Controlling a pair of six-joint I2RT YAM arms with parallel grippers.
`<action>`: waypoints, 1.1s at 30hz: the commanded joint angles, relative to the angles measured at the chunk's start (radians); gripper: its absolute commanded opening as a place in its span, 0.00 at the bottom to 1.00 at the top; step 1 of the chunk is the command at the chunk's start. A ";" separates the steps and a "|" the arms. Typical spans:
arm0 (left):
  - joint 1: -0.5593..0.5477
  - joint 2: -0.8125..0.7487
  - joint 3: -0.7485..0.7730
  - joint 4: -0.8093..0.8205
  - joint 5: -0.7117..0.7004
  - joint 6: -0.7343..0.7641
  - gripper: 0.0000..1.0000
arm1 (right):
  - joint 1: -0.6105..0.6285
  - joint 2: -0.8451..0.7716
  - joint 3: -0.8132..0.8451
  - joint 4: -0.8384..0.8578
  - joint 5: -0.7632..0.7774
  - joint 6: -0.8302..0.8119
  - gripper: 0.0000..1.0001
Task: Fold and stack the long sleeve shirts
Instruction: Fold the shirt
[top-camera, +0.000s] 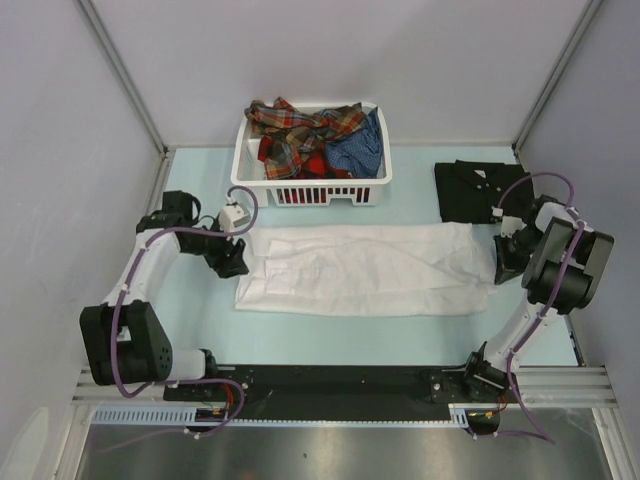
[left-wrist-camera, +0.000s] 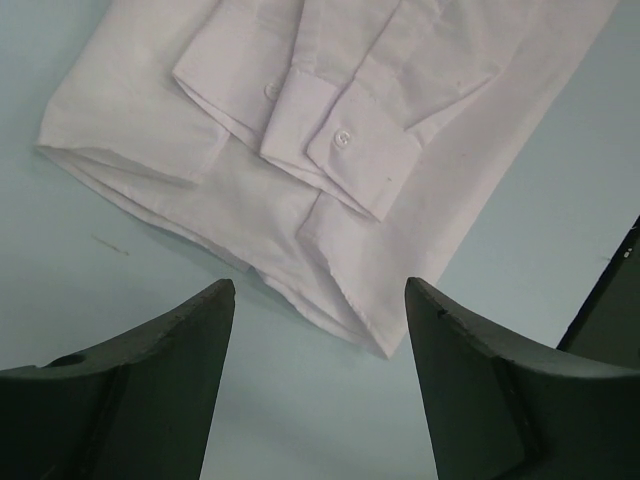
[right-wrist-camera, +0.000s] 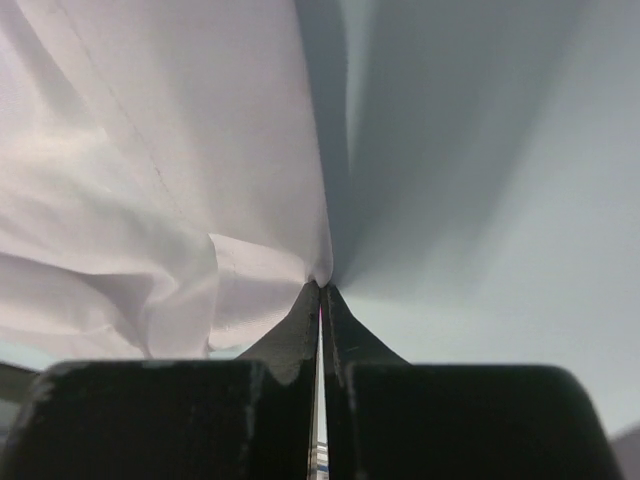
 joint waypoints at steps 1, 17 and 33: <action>-0.054 -0.043 -0.033 -0.002 0.003 0.039 0.75 | -0.044 0.001 0.088 0.120 0.260 -0.137 0.00; -0.168 0.162 0.128 0.083 0.035 0.157 0.79 | 0.040 -0.362 0.315 -0.106 -0.001 -0.103 0.81; -0.168 0.312 0.136 0.391 0.144 -0.278 0.74 | 1.347 -0.706 -0.333 0.617 0.064 0.051 0.83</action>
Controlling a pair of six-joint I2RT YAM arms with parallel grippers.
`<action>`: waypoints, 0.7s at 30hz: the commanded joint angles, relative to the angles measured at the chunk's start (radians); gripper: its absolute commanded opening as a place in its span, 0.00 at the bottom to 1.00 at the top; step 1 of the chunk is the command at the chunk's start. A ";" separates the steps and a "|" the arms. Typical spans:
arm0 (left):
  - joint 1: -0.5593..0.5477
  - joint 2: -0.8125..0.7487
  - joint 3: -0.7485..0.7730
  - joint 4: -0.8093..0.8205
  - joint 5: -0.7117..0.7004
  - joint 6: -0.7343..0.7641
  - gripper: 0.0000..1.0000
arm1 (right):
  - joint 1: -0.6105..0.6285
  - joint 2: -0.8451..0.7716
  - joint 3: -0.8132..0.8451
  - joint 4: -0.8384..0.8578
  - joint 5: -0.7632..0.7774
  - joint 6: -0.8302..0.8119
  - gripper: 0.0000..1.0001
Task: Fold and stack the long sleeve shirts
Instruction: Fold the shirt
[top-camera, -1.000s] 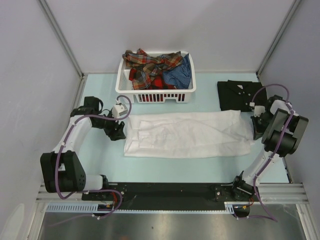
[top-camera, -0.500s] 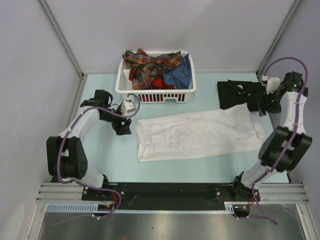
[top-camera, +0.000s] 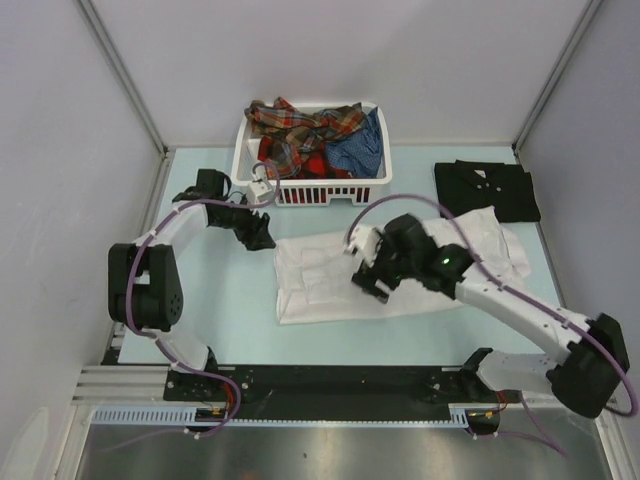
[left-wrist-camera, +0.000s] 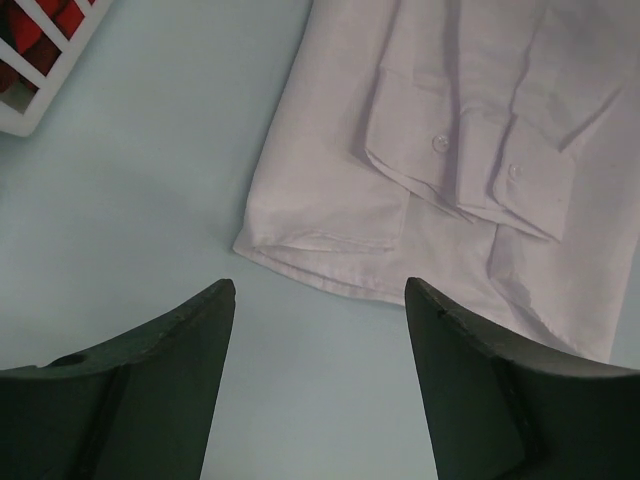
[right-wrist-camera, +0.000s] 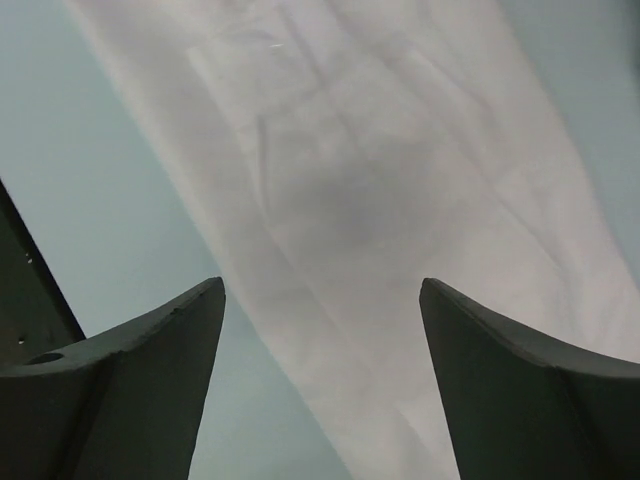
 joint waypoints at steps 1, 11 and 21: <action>-0.006 -0.016 -0.047 0.135 0.067 -0.165 0.74 | 0.265 0.053 -0.131 0.341 0.064 -0.073 0.83; -0.018 0.077 0.007 0.092 -0.028 -0.057 0.70 | 0.443 0.381 -0.041 0.569 0.089 -0.030 0.72; -0.040 0.108 0.002 0.075 -0.119 0.068 0.69 | 0.591 0.556 0.010 0.719 0.169 0.014 0.50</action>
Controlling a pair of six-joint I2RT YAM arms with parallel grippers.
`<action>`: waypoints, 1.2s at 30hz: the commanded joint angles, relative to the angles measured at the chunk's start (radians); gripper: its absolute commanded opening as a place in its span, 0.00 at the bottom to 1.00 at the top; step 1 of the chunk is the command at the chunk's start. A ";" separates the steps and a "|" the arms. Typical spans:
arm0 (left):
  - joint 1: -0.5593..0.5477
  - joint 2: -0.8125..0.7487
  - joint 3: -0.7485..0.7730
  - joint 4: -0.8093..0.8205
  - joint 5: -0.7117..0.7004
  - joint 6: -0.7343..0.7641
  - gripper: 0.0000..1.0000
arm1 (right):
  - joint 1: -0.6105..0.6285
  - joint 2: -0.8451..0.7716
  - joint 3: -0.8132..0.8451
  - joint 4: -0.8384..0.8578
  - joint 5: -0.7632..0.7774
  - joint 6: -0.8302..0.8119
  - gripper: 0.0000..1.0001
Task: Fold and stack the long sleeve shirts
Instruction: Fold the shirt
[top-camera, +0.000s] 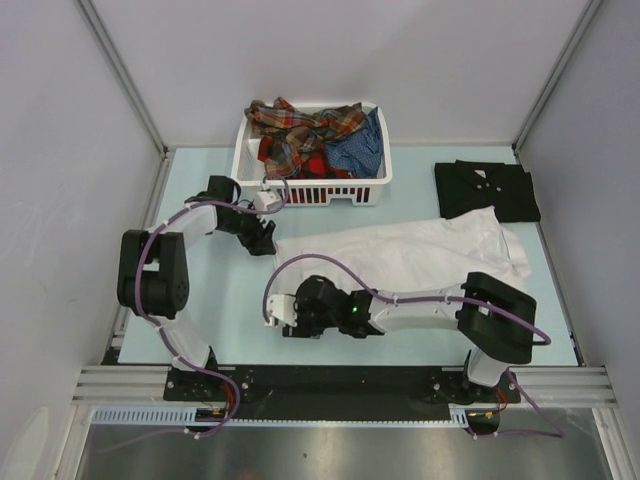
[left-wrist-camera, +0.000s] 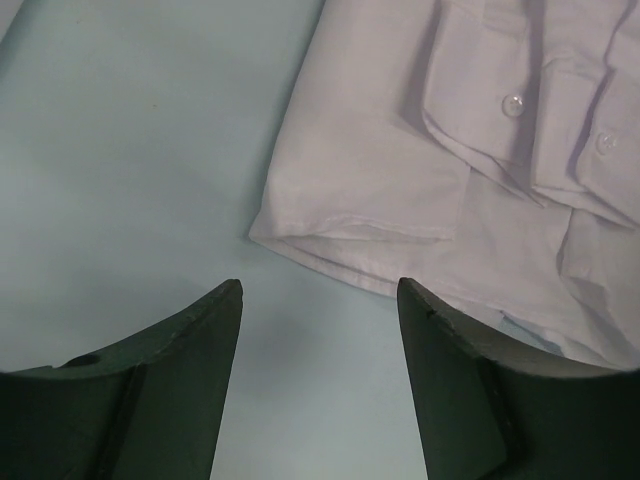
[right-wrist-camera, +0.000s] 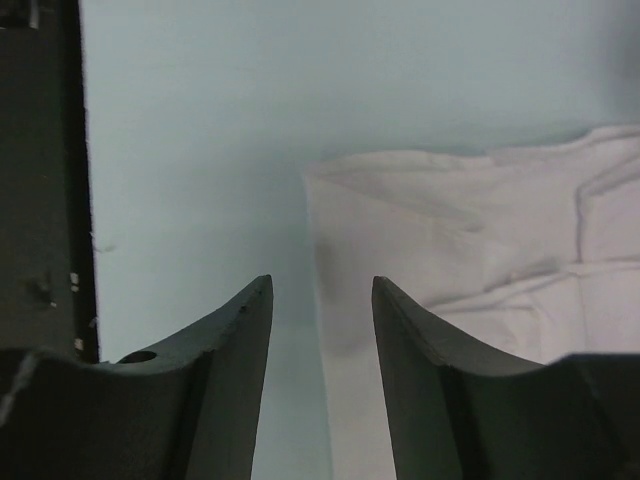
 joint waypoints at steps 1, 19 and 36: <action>-0.017 0.012 0.039 -0.025 -0.020 0.088 0.69 | 0.045 0.050 0.053 0.121 0.028 0.033 0.51; -0.064 0.082 0.137 -0.076 -0.089 0.140 0.69 | 0.063 0.139 0.027 0.242 0.200 -0.043 0.59; -0.090 0.156 0.209 -0.179 -0.127 0.200 0.43 | 0.048 0.251 0.039 0.283 0.217 -0.063 0.37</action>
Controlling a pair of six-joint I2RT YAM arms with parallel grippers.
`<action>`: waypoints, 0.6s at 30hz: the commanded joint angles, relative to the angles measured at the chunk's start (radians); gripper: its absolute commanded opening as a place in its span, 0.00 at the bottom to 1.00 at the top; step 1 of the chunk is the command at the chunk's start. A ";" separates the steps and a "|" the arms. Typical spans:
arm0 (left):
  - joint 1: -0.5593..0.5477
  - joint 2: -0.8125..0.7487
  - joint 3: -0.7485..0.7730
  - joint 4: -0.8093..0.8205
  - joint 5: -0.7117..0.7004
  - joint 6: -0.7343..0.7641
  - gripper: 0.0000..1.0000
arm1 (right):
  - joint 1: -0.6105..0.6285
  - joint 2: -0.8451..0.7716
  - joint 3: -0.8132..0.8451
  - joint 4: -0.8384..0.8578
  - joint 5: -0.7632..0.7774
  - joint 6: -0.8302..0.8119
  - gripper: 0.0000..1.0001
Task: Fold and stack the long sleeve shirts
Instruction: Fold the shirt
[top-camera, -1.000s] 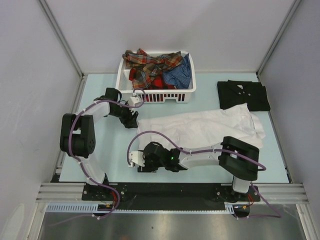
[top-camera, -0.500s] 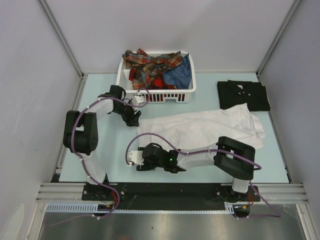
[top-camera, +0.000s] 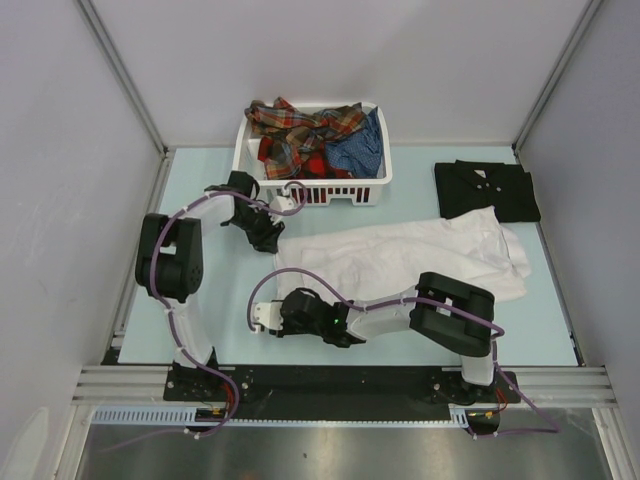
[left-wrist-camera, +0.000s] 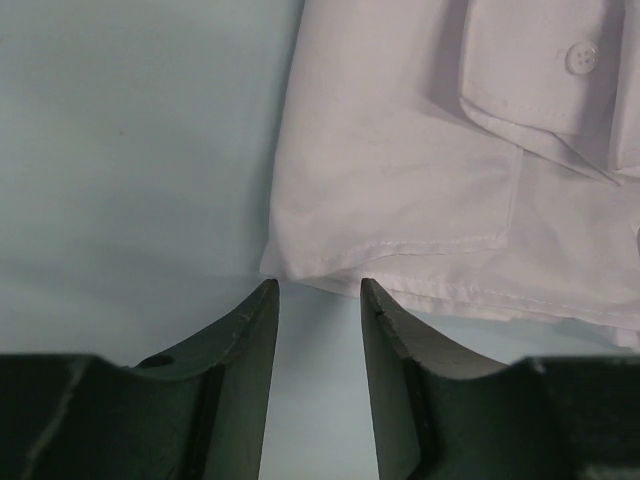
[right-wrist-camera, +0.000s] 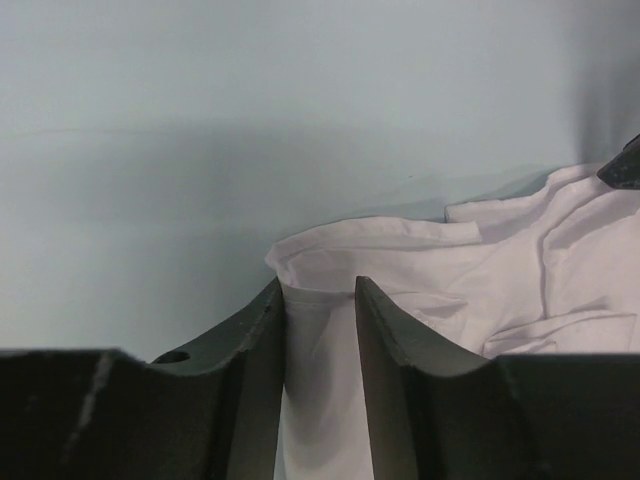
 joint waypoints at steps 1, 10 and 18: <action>-0.009 0.000 0.056 -0.051 0.021 0.044 0.43 | -0.004 0.019 0.013 -0.007 0.020 0.010 0.34; -0.015 -0.011 0.091 -0.070 0.044 0.002 0.36 | 0.002 0.001 0.016 -0.019 0.033 0.014 0.09; -0.007 -0.011 0.171 -0.096 0.065 -0.055 0.63 | 0.001 0.016 0.019 -0.016 0.043 0.025 0.00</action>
